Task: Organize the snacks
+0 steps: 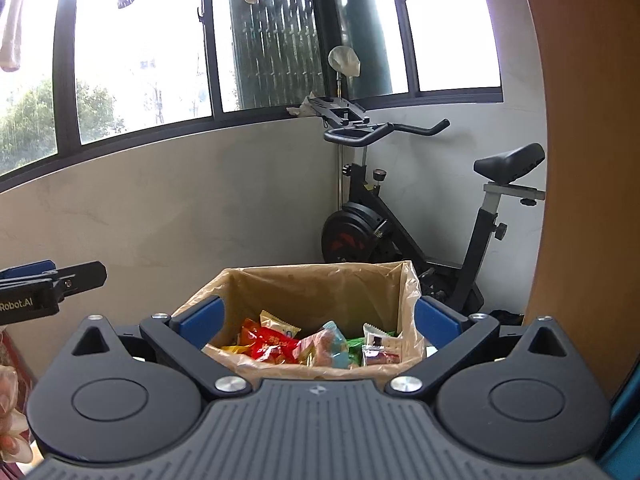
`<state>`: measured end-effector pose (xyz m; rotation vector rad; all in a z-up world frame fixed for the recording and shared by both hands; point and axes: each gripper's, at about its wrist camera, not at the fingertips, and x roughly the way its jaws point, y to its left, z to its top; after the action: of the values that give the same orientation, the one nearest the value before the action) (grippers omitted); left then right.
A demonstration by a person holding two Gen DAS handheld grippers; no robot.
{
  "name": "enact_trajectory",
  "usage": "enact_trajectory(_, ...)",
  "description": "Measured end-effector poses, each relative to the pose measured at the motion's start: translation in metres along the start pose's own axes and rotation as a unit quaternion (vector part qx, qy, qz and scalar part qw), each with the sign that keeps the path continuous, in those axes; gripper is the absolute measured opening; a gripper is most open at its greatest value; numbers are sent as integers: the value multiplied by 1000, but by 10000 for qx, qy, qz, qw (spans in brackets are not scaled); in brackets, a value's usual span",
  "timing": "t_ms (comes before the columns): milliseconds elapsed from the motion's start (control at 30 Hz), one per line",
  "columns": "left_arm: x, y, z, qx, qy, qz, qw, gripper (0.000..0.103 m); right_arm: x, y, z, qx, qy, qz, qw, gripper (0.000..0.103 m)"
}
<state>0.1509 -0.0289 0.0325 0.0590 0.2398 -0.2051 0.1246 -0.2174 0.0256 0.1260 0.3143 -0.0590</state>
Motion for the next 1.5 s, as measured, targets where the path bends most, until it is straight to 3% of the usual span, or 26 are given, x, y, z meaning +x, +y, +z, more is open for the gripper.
enact_trajectory(1500,-3,-1,-11,-271,271,-125,9992,98,-3,1,-10,-68,46,-23,10000,103)
